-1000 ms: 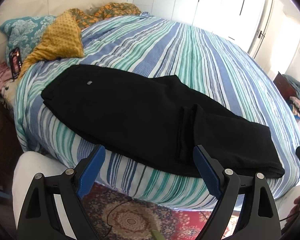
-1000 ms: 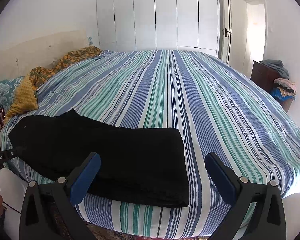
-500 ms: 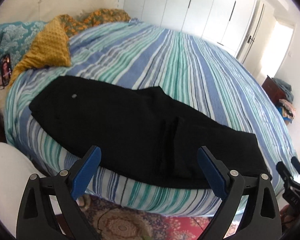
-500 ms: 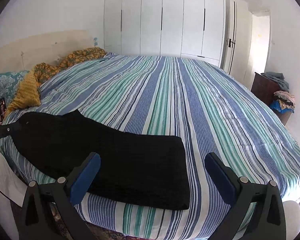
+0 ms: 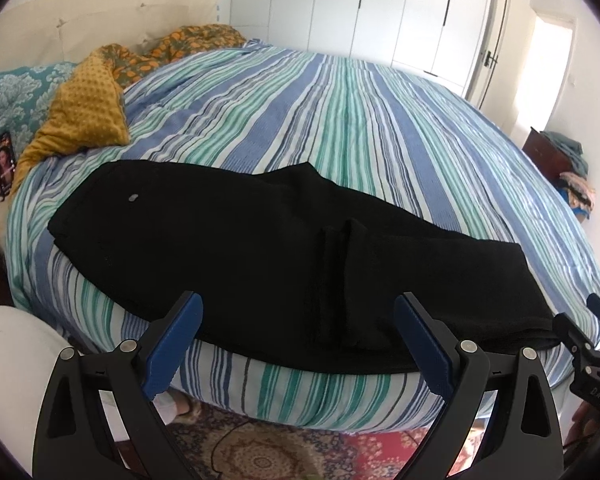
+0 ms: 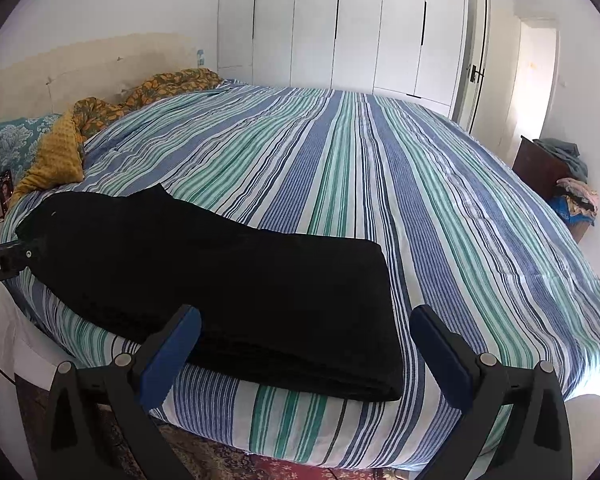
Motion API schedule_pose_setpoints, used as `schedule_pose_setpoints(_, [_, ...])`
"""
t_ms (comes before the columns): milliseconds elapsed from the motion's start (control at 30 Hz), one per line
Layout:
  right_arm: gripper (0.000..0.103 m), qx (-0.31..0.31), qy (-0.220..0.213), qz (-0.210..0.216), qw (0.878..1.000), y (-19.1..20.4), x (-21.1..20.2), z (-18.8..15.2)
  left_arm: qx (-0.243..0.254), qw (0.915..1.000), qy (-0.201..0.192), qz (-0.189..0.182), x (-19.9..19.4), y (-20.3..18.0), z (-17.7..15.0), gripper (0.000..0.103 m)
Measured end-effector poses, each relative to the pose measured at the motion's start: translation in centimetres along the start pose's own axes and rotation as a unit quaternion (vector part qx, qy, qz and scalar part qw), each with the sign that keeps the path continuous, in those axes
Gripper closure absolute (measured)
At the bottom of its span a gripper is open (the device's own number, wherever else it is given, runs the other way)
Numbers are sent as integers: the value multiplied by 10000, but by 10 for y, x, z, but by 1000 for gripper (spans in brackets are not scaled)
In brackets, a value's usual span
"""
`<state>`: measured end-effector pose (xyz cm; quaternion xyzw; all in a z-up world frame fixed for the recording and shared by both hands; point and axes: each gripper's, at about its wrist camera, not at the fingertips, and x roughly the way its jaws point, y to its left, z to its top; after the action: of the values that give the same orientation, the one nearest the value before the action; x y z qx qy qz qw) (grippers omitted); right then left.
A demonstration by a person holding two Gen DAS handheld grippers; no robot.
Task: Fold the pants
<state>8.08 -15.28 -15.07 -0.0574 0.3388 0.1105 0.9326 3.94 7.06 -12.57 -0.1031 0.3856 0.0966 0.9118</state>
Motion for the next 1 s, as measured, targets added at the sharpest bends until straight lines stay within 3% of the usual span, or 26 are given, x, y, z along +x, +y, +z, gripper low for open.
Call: schedule_pose_setpoints(1000, [0,49,320,9,9995,0,14,-8,-21,9996,296,-42,16,-6,-2,6])
